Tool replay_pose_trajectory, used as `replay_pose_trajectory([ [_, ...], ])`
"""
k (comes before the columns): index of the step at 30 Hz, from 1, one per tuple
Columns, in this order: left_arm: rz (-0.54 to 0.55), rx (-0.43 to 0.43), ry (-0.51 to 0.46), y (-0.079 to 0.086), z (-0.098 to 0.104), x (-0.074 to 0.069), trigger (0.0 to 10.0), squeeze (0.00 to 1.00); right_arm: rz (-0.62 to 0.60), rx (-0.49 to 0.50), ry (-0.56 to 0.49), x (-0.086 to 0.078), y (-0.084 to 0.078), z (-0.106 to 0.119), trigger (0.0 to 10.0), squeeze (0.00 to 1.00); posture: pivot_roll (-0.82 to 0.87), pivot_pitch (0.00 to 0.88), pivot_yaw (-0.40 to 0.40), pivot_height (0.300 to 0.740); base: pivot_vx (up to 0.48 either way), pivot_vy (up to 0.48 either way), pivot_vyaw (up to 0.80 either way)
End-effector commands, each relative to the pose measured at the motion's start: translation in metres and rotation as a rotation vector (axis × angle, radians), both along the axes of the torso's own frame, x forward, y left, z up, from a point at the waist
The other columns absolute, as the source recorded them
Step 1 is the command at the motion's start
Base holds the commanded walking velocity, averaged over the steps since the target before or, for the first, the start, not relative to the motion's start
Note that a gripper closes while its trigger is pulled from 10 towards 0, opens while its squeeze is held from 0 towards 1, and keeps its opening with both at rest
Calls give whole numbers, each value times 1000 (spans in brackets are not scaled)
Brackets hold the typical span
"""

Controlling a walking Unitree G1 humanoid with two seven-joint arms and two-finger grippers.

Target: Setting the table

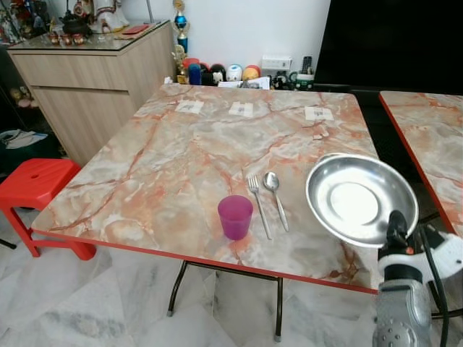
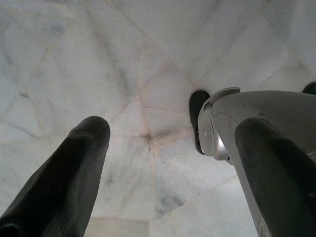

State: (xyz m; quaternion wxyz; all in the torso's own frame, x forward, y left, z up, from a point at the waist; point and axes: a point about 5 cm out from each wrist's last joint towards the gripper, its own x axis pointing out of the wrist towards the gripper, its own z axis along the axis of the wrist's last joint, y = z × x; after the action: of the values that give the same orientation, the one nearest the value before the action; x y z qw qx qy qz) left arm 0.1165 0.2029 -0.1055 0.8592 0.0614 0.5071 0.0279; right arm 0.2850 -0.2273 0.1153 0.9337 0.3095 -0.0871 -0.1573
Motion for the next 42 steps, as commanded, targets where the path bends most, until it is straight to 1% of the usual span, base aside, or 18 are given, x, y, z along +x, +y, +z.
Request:
replay_pose_trajectory([
  [1, -63, -63, 34, -20, -5, -7, 10000, 0, 64, -22, -17, 8, 11, 4, 10000, 0, -17, 0, -4, 740, 0, 0, 0],
  [3, -62, -59, 32, -19, -5, -6, 10000, 0, 112, -38, -25, 14, 21, 6, 10000, 0, -18, 0, -6, 740, 0, 0, 0],
  [4, -61, -59, 31, -19, -4, -6, 10000, 0, 120, -43, -26, 15, 22, 7, 10000, 0, -18, 0, -6, 740, 0, 0, 0],
  [8, -68, -53, 31, -18, -4, -6, 10000, 0, 112, -11, -57, 18, 30, 13, 10000, 0, -22, 0, -1, 740, 0, 0, 0],
  [10, -71, -50, 32, -18, -4, -6, 10000, 0, 94, -7, -59, 16, 30, 13, 10000, 0, -23, 0, 1, 740, 0, 0, 0],
  [13, -77, -44, 36, -17, -5, -7, 10000, 0, 89, -40, -62, 11, 30, 12, 10000, 0, -29, 0, 6, 740, 0, 0, 0],
  [17, -86, -36, 41, -16, -5, -8, 10000, 0, 62, -32, -53, 6, 25, 8, 10000, 0, -36, 0, 8, 740, 0, -126, 0],
  [18, -92, -31, 44, -16, -5, -9, 10000, 0, 61, -52, -45, 6, 25, 6, 10000, 0, -36, 0, 10, 740, 0, -281, 0],
  [29, -117, -18, 34, -15, -4, -5, 10000, 0, 74, -54, -48, 11, 33, 8, 10000, 0, -28, 0, 12, 740, 0, -292, 0],
  [36, -107, -23, 32, -15, -3, -4, 10000, 0, 59, -67, -36, 12, 30, 8, 10000, 0, -27, 0, 6, 740, 0, -371, 0],
  [42, -96, -29, 36, -16, -4, -6, 10000, 0, 37, -67, -28, 11, 25, 8, 10000, 0, -26, 0, 3, 740, 0, -379, -693],
])
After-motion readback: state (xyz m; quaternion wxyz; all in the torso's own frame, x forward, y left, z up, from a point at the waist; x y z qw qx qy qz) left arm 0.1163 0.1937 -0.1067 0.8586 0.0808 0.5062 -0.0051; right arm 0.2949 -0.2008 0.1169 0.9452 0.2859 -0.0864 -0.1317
